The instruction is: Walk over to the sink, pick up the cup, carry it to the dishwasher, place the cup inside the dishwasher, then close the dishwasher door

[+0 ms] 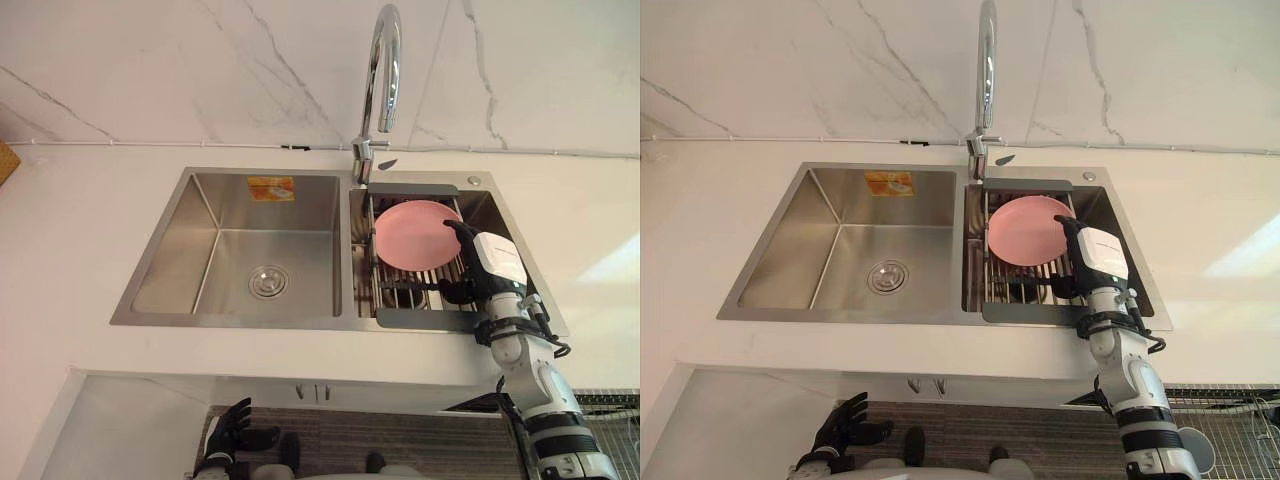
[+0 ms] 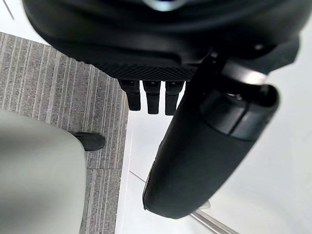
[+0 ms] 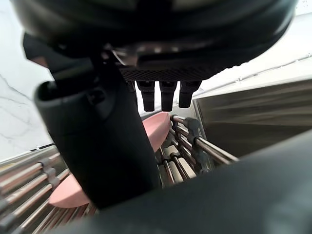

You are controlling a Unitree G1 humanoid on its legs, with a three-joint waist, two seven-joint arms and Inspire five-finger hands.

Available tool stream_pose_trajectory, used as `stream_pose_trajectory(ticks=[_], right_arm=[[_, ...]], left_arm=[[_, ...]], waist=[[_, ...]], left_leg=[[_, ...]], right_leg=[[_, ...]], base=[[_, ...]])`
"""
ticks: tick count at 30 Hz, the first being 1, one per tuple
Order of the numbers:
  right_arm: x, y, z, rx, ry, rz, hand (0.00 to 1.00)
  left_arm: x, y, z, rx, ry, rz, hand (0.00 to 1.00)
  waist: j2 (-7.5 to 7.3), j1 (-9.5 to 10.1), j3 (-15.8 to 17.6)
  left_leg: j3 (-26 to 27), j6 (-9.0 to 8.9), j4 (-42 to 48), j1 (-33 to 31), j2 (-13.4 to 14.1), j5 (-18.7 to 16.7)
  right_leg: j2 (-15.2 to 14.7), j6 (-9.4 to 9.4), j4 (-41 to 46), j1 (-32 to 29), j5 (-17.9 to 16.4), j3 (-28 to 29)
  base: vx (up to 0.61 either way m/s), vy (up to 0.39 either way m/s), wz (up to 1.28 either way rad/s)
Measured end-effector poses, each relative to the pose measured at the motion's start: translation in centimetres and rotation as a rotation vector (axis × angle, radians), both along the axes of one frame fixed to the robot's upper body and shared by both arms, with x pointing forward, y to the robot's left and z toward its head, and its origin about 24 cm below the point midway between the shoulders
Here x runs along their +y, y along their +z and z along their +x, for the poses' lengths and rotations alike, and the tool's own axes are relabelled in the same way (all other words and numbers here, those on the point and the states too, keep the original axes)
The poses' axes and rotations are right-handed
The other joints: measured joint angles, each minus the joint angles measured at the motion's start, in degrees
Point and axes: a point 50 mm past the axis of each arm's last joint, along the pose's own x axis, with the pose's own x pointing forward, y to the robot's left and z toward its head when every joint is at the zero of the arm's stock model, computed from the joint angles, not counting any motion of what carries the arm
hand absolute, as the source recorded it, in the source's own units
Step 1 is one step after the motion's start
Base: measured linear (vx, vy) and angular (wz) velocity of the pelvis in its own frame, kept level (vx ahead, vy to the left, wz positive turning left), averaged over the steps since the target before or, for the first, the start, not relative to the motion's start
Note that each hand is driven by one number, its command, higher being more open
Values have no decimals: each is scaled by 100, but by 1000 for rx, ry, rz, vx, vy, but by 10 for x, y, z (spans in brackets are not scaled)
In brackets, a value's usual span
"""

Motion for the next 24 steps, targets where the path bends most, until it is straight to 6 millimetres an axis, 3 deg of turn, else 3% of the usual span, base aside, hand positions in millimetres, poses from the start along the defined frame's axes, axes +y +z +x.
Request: stream_pose_trajectory(ticks=[8, 9, 24], right_arm=[[-7, 20, 15, -81, -40, -58, 90], [-6, 23, 18, -88, -43, -59, 30], [-11, 41, 26, -188, -90, -61, 30]], left_arm=[[-5, 3, 6, -28, -12, -9, 90], [-6, 3, 8, -34, -21, -9, 90], [-9, 6, 12, -60, -37, -10, 90]], waist=[[8, 12, 177], [21, 40, 188], [34, 14, 353]], left_leg=[[-51, 42, 2, -78, -51, 25], [-62, 45, 2, -111, -50, 28], [-104, 47, 2, -178, -37, 55]], right_leg=[[-17, 22, 5, -41, 35, -44], [-16, 22, 7, -70, 35, -54], [5, 19, 48, -140, 33, -97]], base=[[14, -3, 3], [-24, -7, 5], [-12, -2, 1]])
